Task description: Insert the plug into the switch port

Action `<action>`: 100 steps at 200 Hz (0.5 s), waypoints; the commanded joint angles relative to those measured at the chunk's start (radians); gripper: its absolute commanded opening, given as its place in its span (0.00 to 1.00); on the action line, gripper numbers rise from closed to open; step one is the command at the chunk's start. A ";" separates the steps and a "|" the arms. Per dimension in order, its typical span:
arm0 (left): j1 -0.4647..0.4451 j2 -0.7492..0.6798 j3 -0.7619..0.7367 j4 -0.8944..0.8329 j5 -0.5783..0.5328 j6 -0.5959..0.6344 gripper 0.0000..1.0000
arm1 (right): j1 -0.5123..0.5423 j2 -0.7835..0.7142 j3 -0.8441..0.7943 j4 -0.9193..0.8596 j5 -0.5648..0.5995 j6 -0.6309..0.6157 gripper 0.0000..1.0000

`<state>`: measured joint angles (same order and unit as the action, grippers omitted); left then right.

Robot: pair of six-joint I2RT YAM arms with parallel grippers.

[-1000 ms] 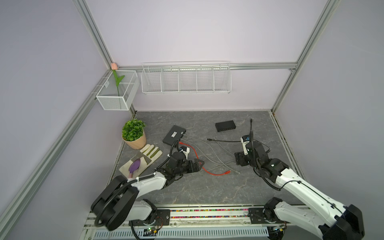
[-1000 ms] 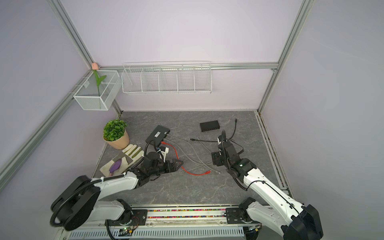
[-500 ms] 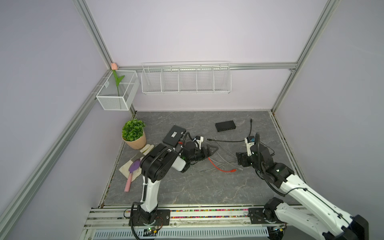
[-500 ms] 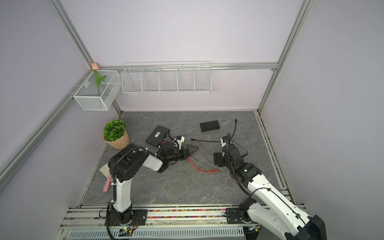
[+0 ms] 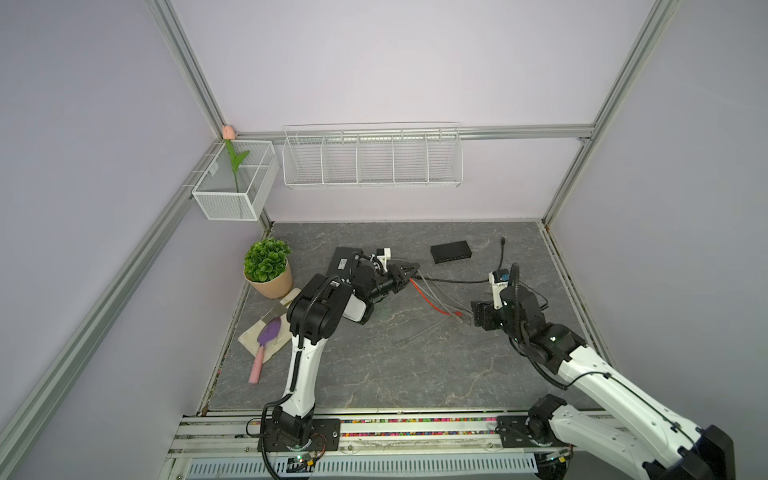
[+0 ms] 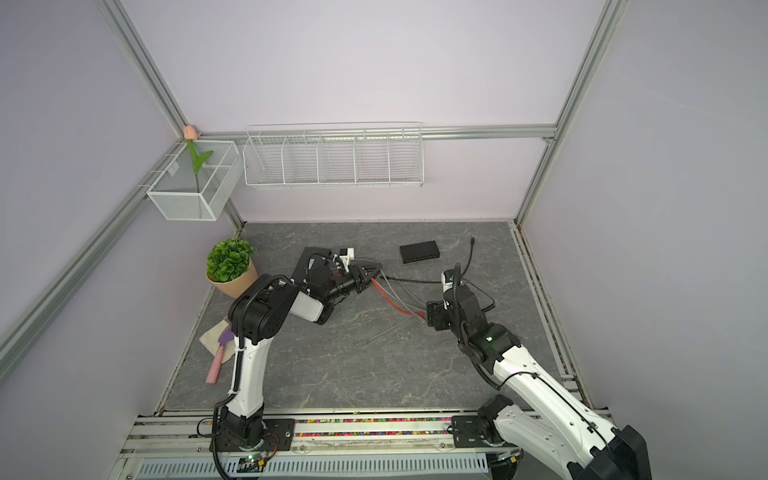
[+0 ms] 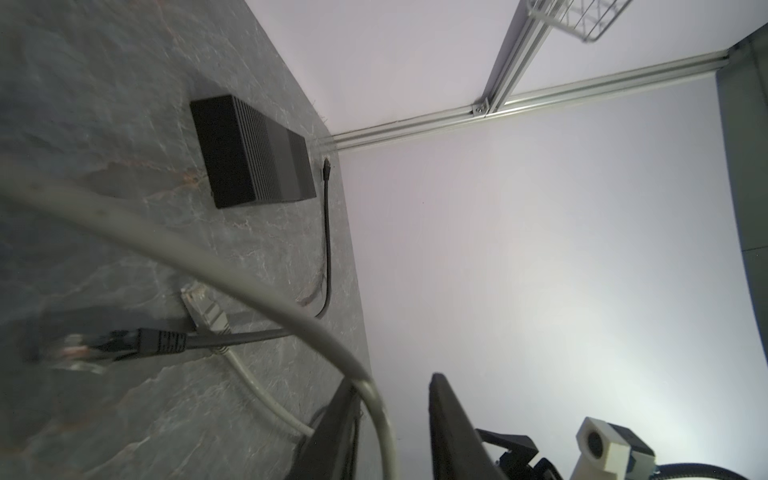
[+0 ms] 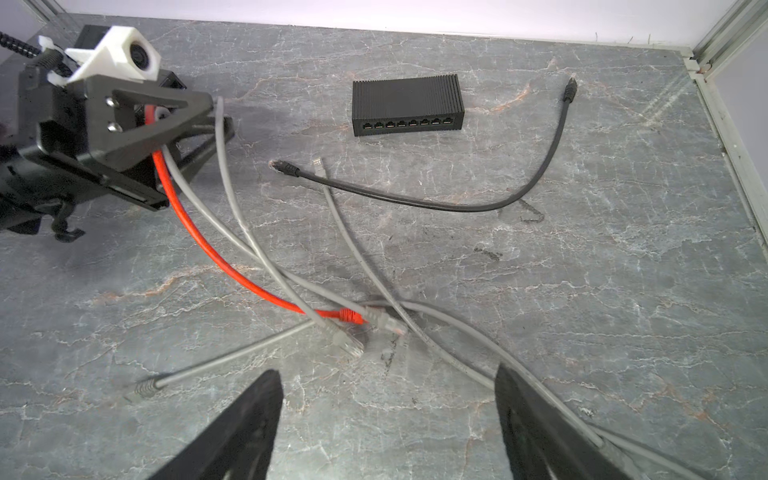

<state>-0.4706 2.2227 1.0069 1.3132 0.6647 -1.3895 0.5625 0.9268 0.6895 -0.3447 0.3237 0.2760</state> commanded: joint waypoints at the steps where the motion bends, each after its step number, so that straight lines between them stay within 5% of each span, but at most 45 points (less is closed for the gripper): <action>1: 0.073 -0.048 0.059 0.098 0.015 -0.074 0.30 | -0.006 0.021 0.005 0.037 -0.023 -0.013 0.83; 44: 0.228 -0.001 0.174 0.047 0.051 -0.135 0.30 | -0.006 0.127 0.019 0.067 -0.118 -0.053 0.83; 62: 0.249 0.020 0.192 0.100 0.062 -0.206 0.31 | -0.004 0.204 0.024 0.080 -0.113 -0.055 0.82; 100: 0.271 -0.030 0.182 0.053 0.064 -0.162 0.38 | 0.012 0.384 0.045 0.169 -0.166 -0.121 0.81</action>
<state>-0.2012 2.2223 1.1732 1.3293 0.6971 -1.5337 0.5610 1.2144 0.6975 -0.2485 0.2192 0.2218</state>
